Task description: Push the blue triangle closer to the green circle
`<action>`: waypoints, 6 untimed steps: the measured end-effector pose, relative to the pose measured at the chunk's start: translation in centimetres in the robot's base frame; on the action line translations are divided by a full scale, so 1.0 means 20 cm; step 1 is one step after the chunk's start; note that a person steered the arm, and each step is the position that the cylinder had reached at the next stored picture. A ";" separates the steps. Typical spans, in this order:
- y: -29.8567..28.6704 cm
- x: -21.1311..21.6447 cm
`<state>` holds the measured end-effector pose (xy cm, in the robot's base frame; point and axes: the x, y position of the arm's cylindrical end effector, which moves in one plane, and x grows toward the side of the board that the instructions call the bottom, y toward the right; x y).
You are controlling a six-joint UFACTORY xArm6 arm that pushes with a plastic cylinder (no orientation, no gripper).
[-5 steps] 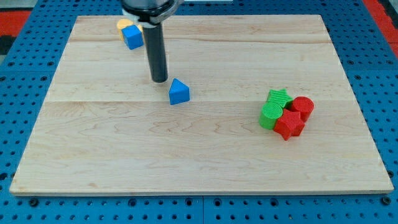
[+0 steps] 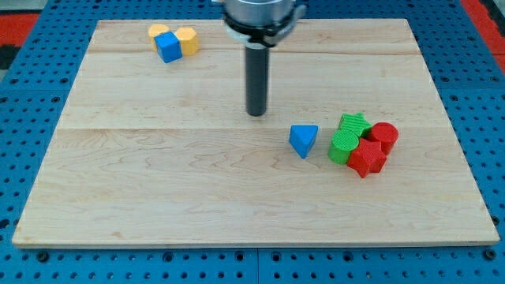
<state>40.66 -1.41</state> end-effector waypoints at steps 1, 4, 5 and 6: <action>-0.06 0.11; 0.37 0.29; 0.09 0.13; -0.24 -0.06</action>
